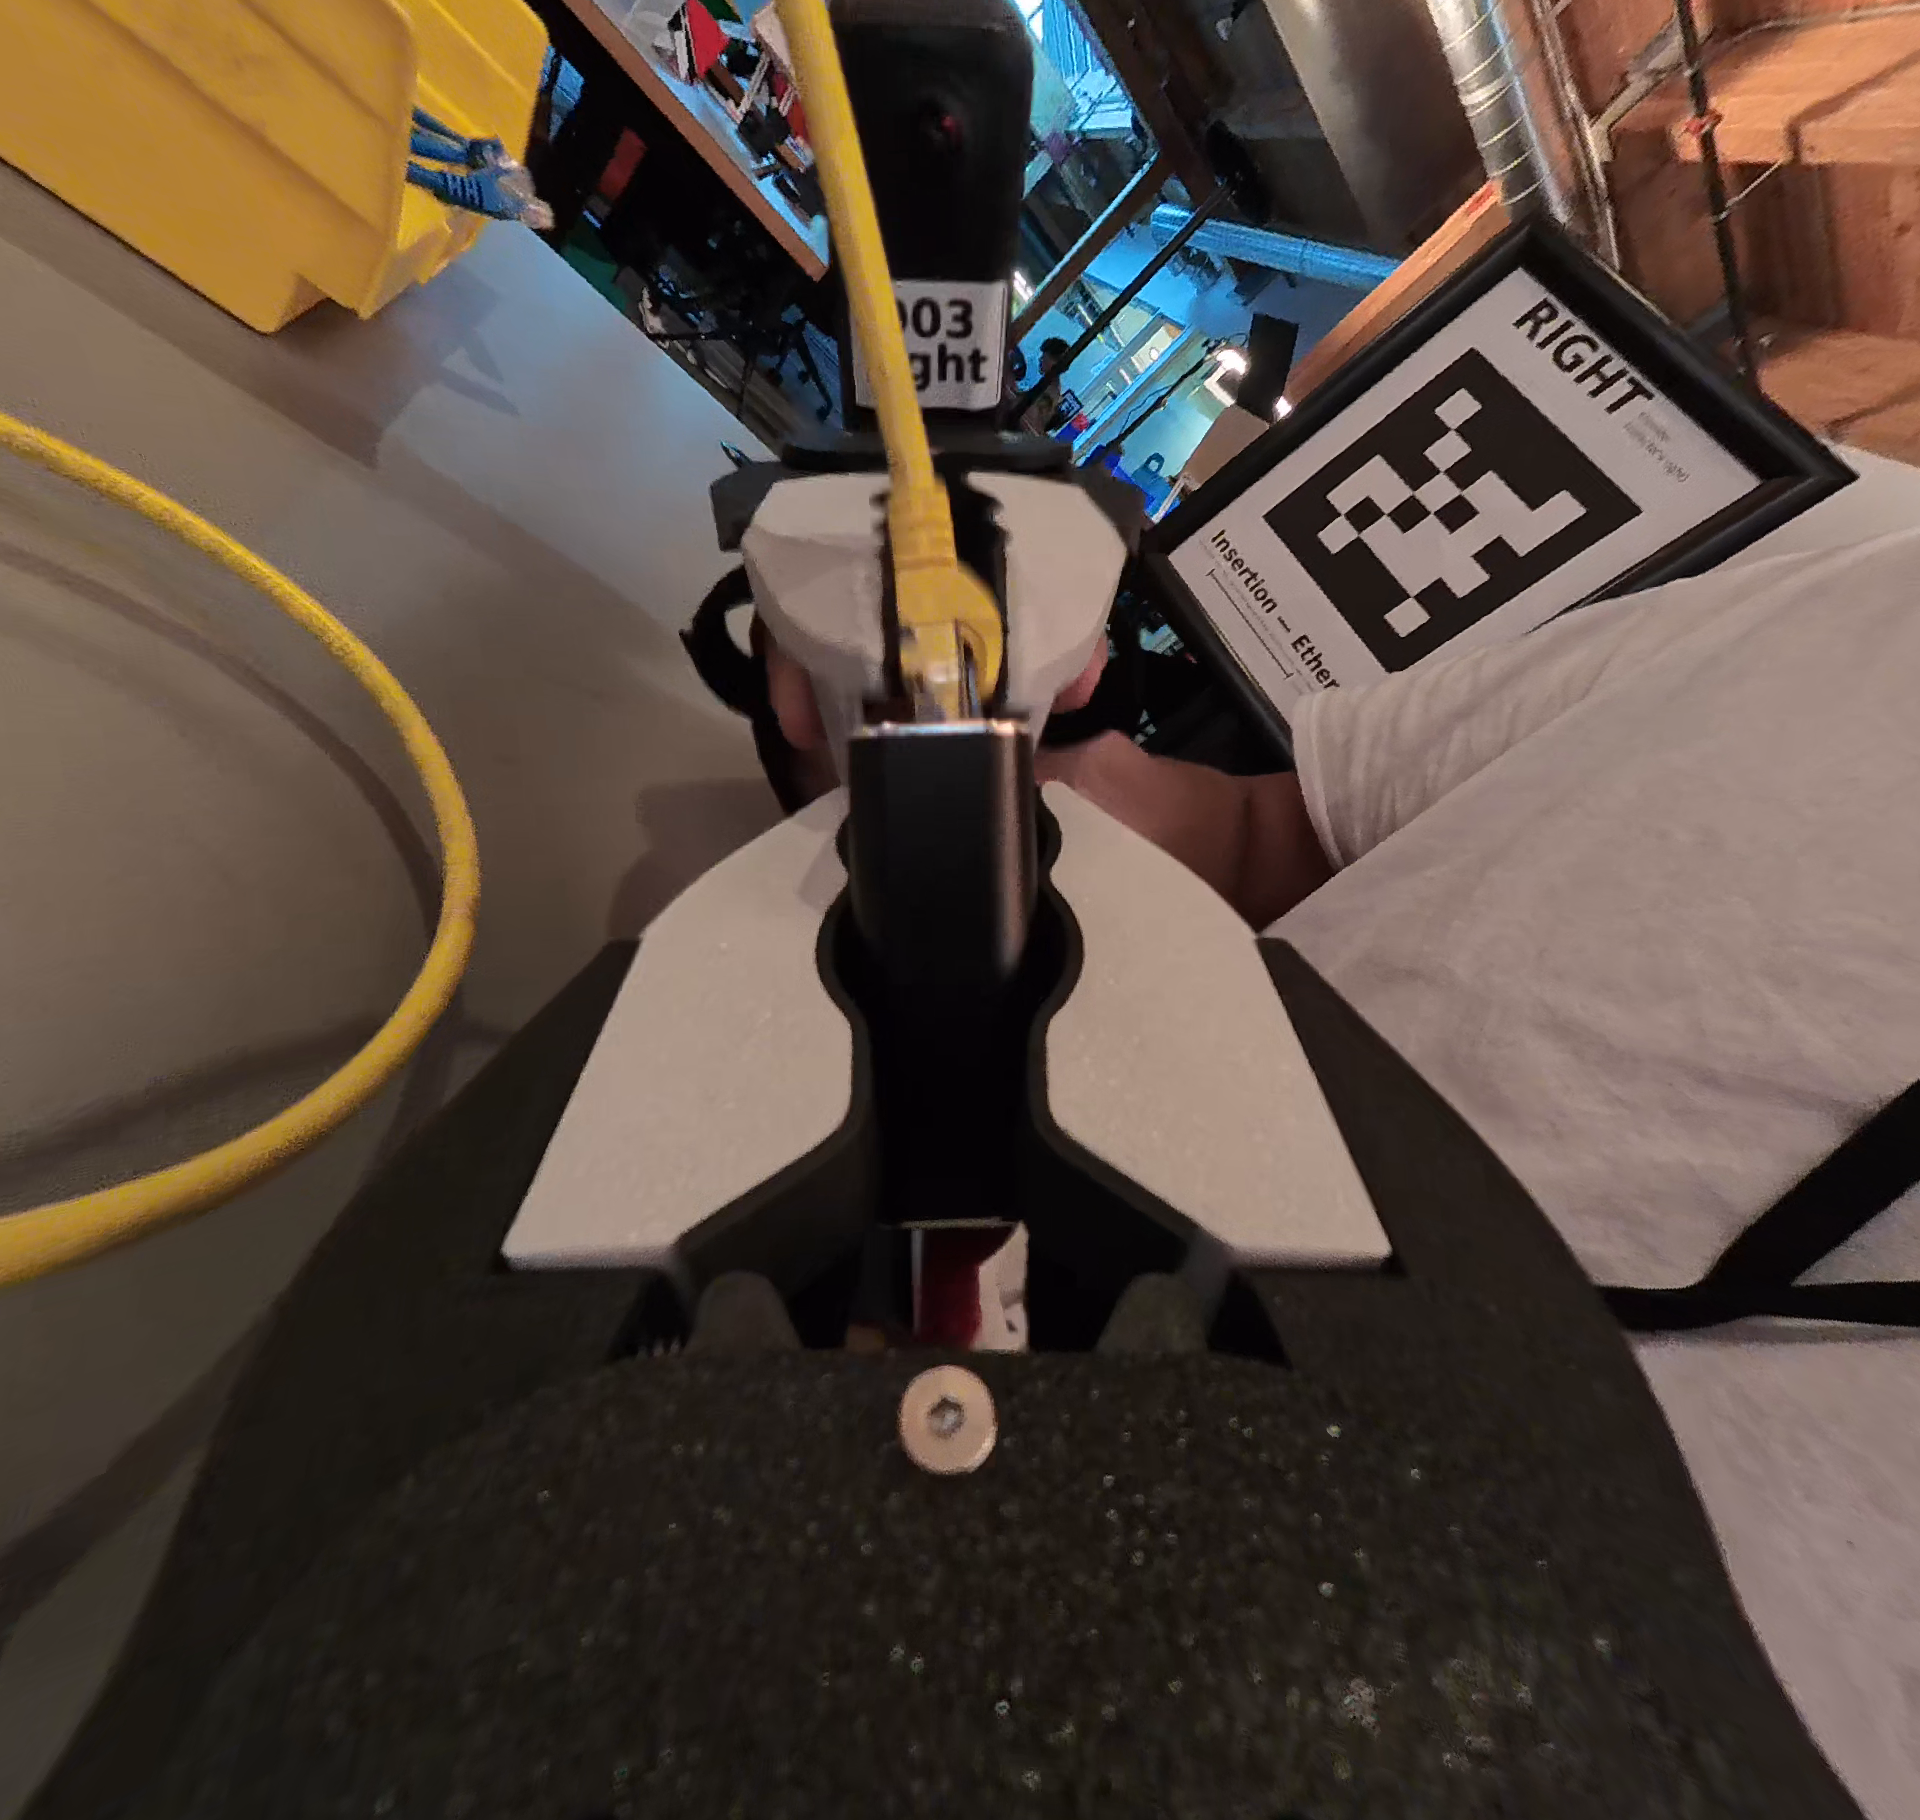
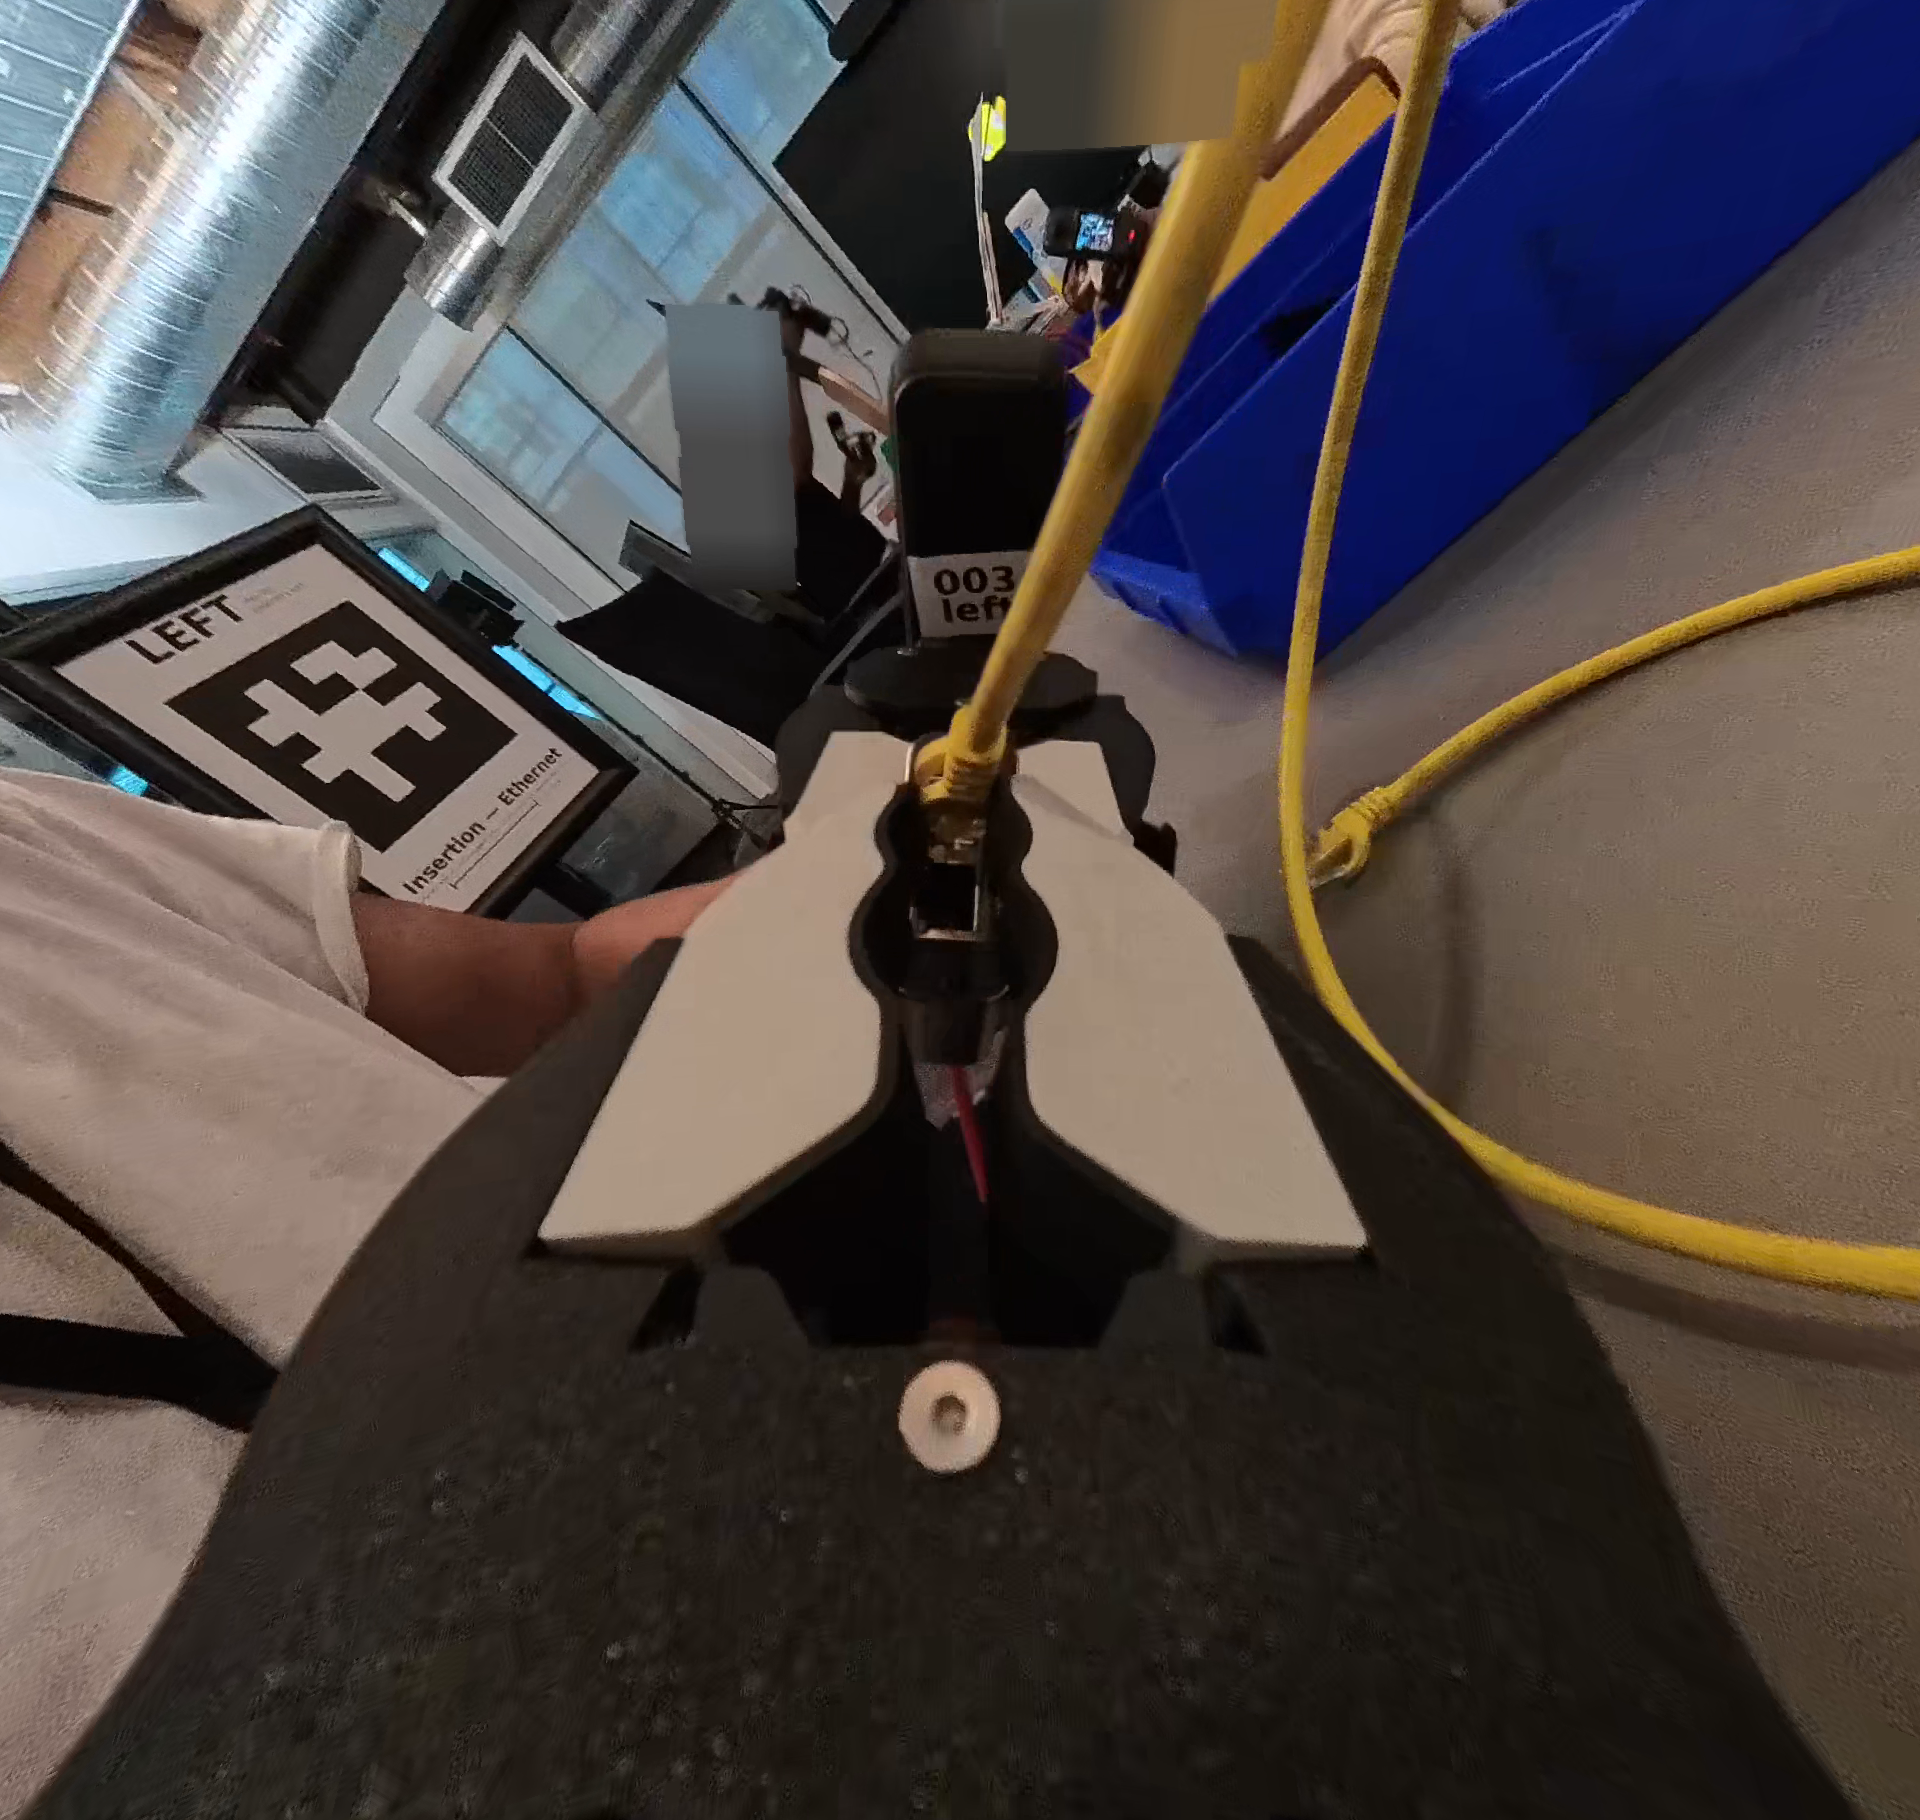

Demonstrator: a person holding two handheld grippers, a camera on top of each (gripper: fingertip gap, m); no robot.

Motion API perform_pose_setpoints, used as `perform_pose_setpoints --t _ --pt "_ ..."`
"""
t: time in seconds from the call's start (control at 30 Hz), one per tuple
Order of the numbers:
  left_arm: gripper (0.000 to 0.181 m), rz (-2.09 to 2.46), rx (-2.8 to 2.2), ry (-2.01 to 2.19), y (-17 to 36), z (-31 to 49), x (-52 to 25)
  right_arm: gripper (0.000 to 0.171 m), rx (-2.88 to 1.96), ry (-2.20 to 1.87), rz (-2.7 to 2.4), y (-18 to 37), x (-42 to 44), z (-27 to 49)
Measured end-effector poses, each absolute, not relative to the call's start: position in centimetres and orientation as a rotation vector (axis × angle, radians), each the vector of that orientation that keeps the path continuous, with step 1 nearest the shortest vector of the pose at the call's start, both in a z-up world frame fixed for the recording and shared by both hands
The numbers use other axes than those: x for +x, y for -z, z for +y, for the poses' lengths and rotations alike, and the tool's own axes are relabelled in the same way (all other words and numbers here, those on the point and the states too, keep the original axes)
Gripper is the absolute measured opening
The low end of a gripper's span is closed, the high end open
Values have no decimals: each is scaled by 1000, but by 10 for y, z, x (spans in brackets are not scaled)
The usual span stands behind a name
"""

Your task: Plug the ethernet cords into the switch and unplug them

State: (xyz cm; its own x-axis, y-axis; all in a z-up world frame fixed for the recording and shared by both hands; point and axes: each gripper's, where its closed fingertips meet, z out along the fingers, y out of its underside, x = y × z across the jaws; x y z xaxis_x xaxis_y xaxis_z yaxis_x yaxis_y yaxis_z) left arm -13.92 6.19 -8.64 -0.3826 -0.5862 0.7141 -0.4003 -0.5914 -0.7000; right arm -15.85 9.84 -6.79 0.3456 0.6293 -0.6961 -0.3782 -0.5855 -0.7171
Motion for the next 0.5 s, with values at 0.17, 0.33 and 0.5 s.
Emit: perform_pose_setpoints --t 0.17,0.33,0.5 --pt "26 1358 -1709 2127 99 57 -147 12 -1641 -1329 -117 52 -97 104" --pt "26 1410 -1612 2140 90 52 -146 12 -1744 -1251 -42 65 -96 119" --pt "26 1452 -1671 2061 105 52 -156 14 -2005 -1246 165 123 -79 129"
